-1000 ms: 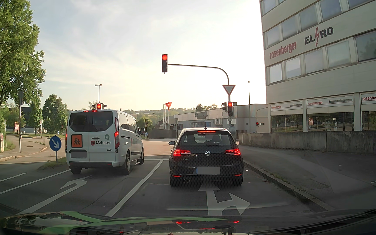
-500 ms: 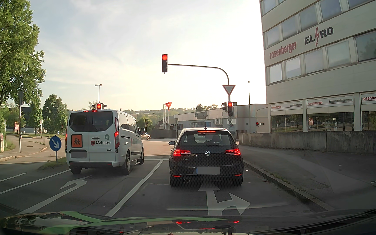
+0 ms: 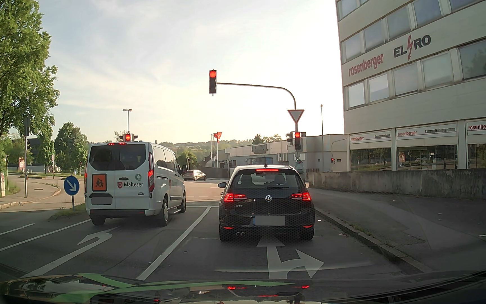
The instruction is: Follow the waypoints while adhering to traffic rules and regulations
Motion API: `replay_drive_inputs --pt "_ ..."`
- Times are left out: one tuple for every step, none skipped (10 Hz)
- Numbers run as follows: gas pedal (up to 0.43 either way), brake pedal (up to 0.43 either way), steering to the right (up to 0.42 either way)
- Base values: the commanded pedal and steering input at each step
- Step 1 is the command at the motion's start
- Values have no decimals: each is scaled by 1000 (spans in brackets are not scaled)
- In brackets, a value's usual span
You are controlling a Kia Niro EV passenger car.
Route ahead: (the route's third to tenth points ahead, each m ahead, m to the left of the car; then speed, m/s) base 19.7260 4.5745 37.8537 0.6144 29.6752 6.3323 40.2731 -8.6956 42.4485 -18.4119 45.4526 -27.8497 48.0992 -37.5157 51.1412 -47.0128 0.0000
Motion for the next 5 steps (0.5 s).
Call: replay_drive_inputs --pt "0 518 -21" --pt "0 518 -21" --pt "0 524 -21" --pt "0 524 -21" --pt "0 518 -21"
